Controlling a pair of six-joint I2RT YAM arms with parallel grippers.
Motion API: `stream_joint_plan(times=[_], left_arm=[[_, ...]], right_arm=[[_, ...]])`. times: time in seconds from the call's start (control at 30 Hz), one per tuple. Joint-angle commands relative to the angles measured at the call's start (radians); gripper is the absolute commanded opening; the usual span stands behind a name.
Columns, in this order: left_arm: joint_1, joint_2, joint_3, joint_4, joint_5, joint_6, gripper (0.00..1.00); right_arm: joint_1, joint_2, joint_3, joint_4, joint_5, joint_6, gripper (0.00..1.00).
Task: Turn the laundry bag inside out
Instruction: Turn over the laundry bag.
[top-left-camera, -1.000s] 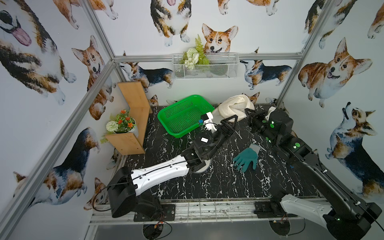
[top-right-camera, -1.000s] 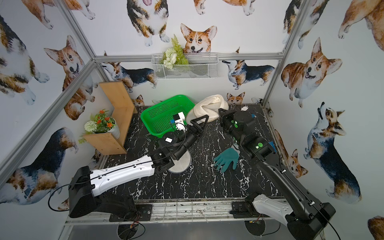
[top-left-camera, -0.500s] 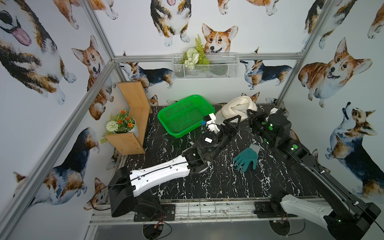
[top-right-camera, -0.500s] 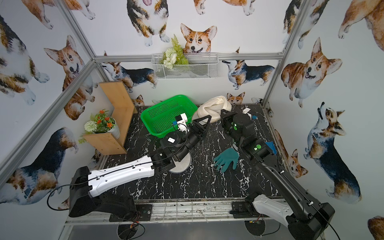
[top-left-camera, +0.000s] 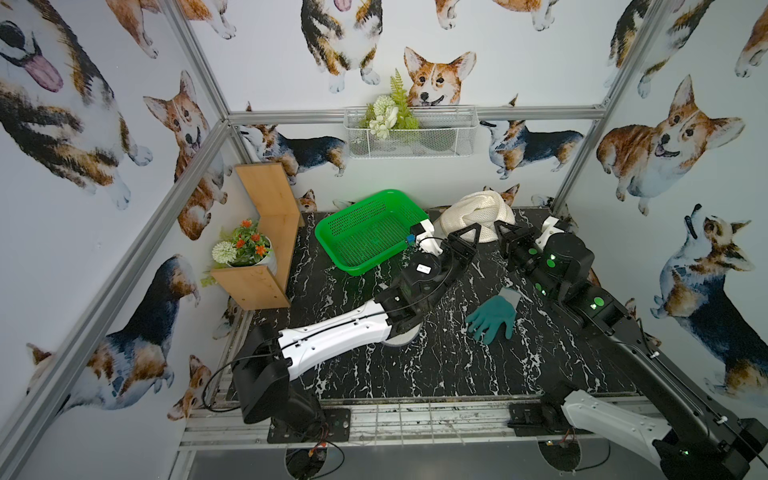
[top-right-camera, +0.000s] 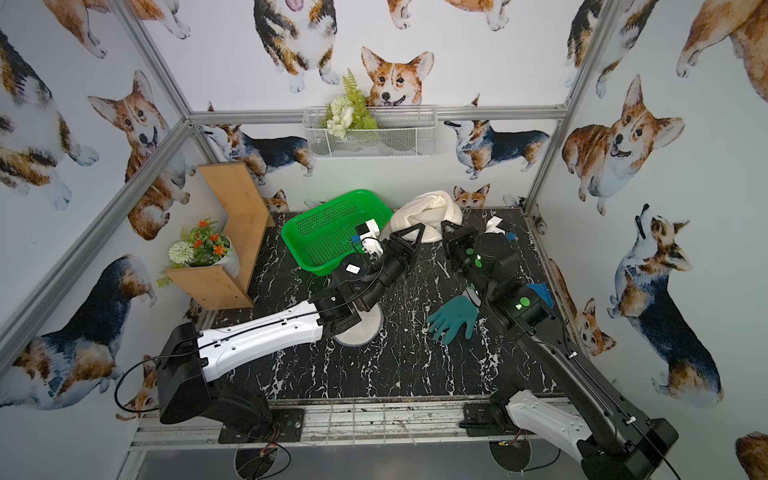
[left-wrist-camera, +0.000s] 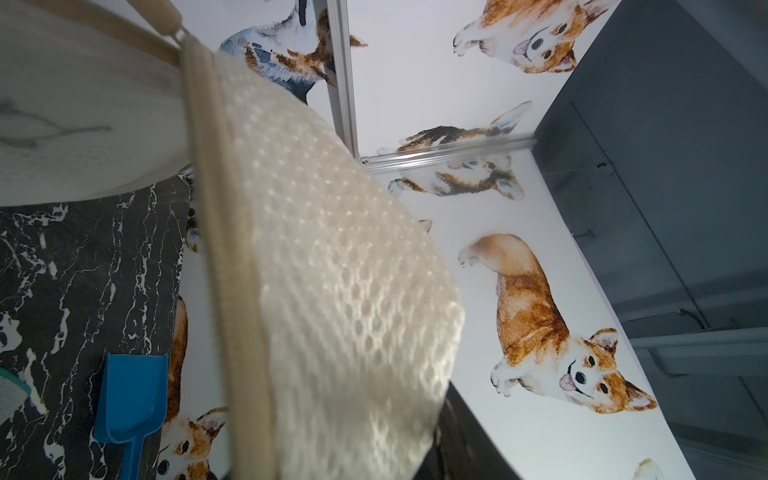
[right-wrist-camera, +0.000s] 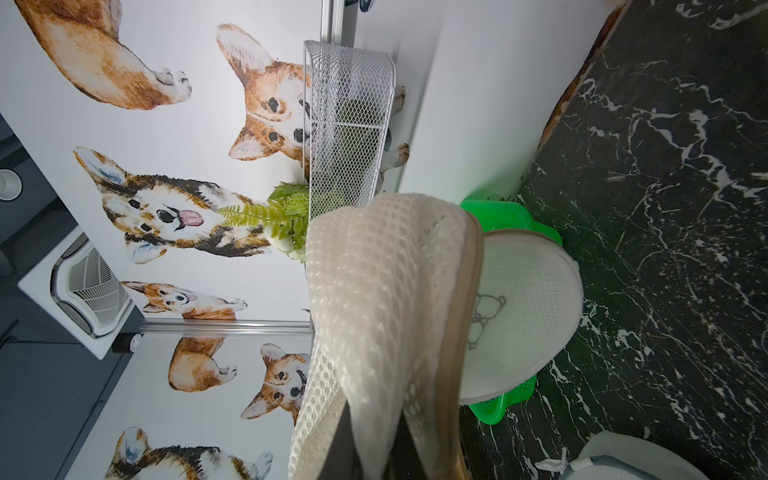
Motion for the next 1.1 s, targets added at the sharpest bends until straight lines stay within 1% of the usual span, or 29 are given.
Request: stream_joint_plan(times=[0.0, 0.1, 0.23, 0.33, 0.37, 0.43, 0.5, 0.57, 0.6, 0.67, 0.7, 0.8, 0.83, 0.9, 1.0, 1.07], left_arm=[[0.009, 0.019, 0.019, 0.034, 0.005, 0.001, 0.44], [0.017, 0.035, 0.028, 0.034, 0.013, 0.004, 0.37], [0.024, 0.048, 0.037, 0.001, 0.031, 0.009, 0.28], [0.023, 0.053, 0.033, 0.001, 0.026, 0.024, 0.16], [0.026, 0.054, 0.034, -0.007, 0.025, 0.037, 0.1], [0.033, 0.049, 0.032, -0.033, 0.033, 0.059, 0.0], [0.044, 0.033, 0.03, -0.082, 0.055, 0.115, 0.0], [0.06, 0.01, 0.031, -0.173, 0.085, 0.168, 0.0], [0.074, -0.003, 0.034, -0.221, 0.115, 0.216, 0.0], [0.104, -0.026, 0.044, -0.341, 0.178, 0.286, 0.0], [0.126, -0.037, 0.047, -0.394, 0.222, 0.317, 0.0], [0.189, -0.061, 0.062, -0.515, 0.384, 0.423, 0.0], [0.207, -0.064, 0.07, -0.539, 0.44, 0.457, 0.0], [0.243, -0.064, 0.102, -0.616, 0.577, 0.533, 0.0], [0.285, -0.055, 0.148, -0.714, 0.766, 0.651, 0.0], [0.302, -0.049, 0.167, -0.752, 0.875, 0.704, 0.0]], right_arm=[[0.0, -0.011, -0.008, 0.0, -0.045, -0.013, 0.0], [0.0, -0.029, -0.017, -0.015, -0.03, -0.024, 0.0], [0.0, -0.016, 0.006, -0.041, -0.056, -0.089, 0.0], [0.0, -0.015, 0.01, -0.071, -0.084, -0.145, 0.0], [0.0, -0.018, 0.006, -0.084, -0.087, -0.163, 0.0], [-0.007, -0.033, -0.001, -0.109, -0.078, -0.233, 0.16], [-0.031, -0.051, 0.006, -0.157, -0.053, -0.357, 0.36], [-0.086, -0.064, 0.017, -0.201, -0.082, -0.503, 0.48], [-0.123, -0.067, 0.027, -0.234, -0.109, -0.58, 0.55], [-0.186, -0.068, 0.05, -0.296, -0.164, -0.733, 0.61], [-0.211, -0.065, 0.064, -0.321, -0.193, -0.812, 0.62], [-0.223, -0.044, 0.093, -0.348, -0.309, -1.06, 0.62], [-0.222, -0.033, 0.101, -0.353, -0.345, -1.121, 0.66], [-0.223, 0.002, 0.123, -0.359, -0.437, -1.255, 0.66], [-0.222, 0.052, 0.167, -0.357, -0.531, -1.391, 0.64], [-0.221, 0.069, 0.175, -0.326, -0.587, -1.459, 0.64]])
